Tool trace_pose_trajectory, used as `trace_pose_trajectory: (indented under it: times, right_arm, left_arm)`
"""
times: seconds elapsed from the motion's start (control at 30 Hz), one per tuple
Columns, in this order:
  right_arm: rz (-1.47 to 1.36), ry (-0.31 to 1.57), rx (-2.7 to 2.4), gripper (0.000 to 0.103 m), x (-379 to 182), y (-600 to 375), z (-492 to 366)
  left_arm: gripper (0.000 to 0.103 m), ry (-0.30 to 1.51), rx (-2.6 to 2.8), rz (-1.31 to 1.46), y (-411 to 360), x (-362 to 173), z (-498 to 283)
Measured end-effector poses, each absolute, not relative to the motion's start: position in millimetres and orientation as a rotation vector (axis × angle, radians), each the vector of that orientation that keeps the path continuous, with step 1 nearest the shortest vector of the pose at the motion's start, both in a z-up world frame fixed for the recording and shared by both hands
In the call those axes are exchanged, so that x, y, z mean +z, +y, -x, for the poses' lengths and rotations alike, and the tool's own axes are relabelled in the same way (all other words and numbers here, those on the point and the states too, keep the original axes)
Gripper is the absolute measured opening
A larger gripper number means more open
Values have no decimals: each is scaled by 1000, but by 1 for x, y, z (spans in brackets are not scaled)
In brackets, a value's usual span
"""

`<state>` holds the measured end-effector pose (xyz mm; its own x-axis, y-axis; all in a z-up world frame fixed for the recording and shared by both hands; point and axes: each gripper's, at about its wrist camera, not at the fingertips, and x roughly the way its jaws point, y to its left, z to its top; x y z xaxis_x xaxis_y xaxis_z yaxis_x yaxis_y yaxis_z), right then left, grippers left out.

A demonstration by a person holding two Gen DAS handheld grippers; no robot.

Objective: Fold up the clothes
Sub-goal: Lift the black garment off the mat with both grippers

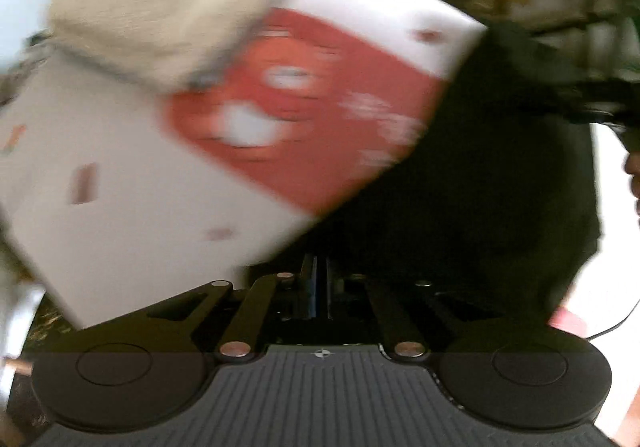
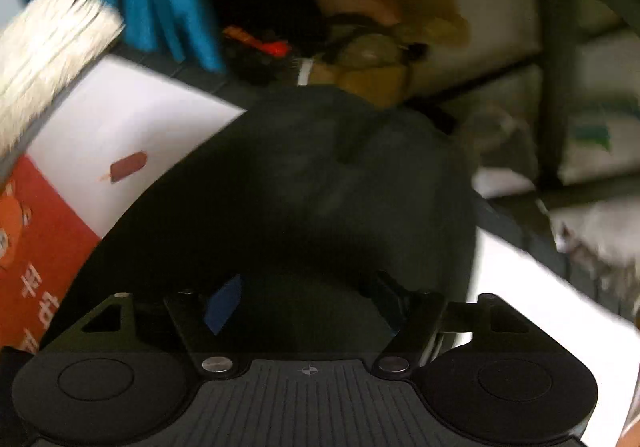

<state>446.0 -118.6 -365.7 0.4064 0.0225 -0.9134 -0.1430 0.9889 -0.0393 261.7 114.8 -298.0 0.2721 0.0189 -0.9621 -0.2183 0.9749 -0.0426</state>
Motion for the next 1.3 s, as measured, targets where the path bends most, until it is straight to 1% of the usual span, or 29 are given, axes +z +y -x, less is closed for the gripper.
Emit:
trace_pose_trajectory:
  times: [0.03, 0.07, 0.1, 0.17, 0.2, 0.23, 0.27, 0.3, 0.33, 0.4, 0.53, 0.63, 0.73, 0.87, 0.97, 1.07, 1.27, 1.3]
  right_arm:
    - [143, 1150, 121, 29, -369, -111, -452]
    - [129, 1155, 116, 11, -369, -110, -453]
    - [116, 1161, 110, 3, -368, -110, -454]
    - [80, 1176, 88, 1, -367, -113, -451]
    - [67, 1183, 70, 1, -366, -121, -444]
    - [54, 1189, 53, 1, -365, -129, -436]
    - [47, 1192, 34, 1, -365, -138, -427]
    - [39, 1195, 16, 1, -364, -148, -417]
    - [33, 1199, -3, 1, -364, -157, -407]
    - [23, 1215, -51, 1, -363, -177, -372]
    - [-57, 1262, -196, 1, -363, -221, -311]
    - [-185, 1307, -263, 1, -359, -245, -267]
    - [-317, 1226, -228, 1, -337, -263, -234]
    - [-412, 1039, -136, 1, -285, -271, -216]
    - [-442, 969, -166, 1, -262, -285, -204]
    - [-480, 1009, -260, 1, -267, -306, -185]
    - [-645, 1224, -358, 2, -307, -321, -157]
    - [-658, 1233, -346, 8, -311, -319, -158]
  left_arm:
    - [5, 1290, 198, 193, 126, -299, -258]
    - [5, 1295, 233, 206, 137, -300, -254]
    - [5, 1294, 255, 215, 147, -300, -251]
    - [5, 1292, 258, 246, 156, -299, -252]
    - [9, 1294, 246, 268, 157, -298, -253]
    - [17, 1296, 235, 290, 158, -298, -254]
    - [23, 1294, 199, 285, 150, -297, -257]
    - [40, 1290, 156, 271, 139, -295, -261]
    - [60, 1286, 113, 258, 128, -294, -265]
    - [75, 1276, 27, 231, 106, -291, -273]
    - [75, 1300, -81, 82, 63, -297, -281]
    - [75, 1325, -112, 83, 52, -307, -282]
    - [75, 1350, -130, 80, 46, -312, -281]
    - [75, 1342, -148, 34, 42, -308, -277]
    - [76, 1343, -145, 10, 44, -307, -277]
    - [79, 1337, -109, 5, 49, -309, -275]
    - [79, 1350, -89, 22, 44, -326, -271]
    - [79, 1350, -83, 31, 43, -327, -270]
